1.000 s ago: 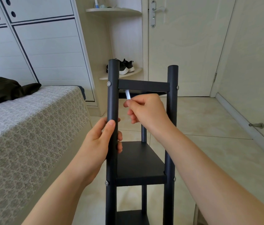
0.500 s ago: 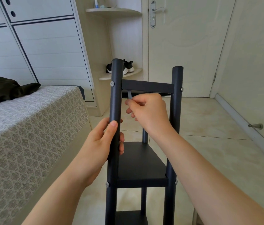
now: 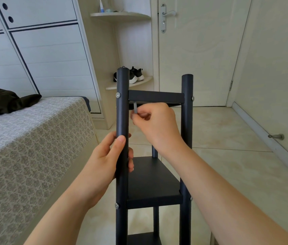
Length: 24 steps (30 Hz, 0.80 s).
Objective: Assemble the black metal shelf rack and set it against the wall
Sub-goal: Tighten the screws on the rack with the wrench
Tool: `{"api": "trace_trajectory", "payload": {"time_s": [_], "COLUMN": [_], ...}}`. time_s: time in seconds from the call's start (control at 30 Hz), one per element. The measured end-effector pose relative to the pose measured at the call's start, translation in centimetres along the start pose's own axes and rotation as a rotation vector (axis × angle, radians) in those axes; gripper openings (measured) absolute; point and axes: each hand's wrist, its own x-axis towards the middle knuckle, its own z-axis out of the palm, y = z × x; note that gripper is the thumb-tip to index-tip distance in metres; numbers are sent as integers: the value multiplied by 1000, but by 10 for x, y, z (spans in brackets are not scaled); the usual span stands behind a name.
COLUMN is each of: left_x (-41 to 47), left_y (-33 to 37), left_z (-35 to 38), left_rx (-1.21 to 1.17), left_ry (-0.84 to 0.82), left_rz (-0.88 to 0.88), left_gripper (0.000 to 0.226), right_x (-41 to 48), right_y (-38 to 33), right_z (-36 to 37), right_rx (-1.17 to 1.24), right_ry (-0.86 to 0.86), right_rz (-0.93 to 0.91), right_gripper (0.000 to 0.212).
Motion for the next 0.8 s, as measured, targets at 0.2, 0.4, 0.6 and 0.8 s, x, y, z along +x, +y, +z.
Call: {"api": "trace_trajectory", "payload": {"time_s": [0.2, 0.4, 0.6, 0.8], "left_x": [1, 0, 1, 1], "left_y": [1, 0, 2, 3], "left_z": [1, 2, 1, 5], "left_rx": [12, 19, 24, 26], "left_ry": [-32, -41, -48, -30], "left_rz": [4, 7, 5, 7], "left_gripper": [32, 33, 32, 28], "right_x": [3, 0, -3, -5], "right_y": [-2, -4, -5, -3], "right_z": [-4, -6, -6, -4], "right_rx": [156, 294, 477, 290], "right_ry": [-69, -101, -56, 16], "right_rz": [115, 267, 401, 273], "right_gripper": [27, 22, 25, 24]}}
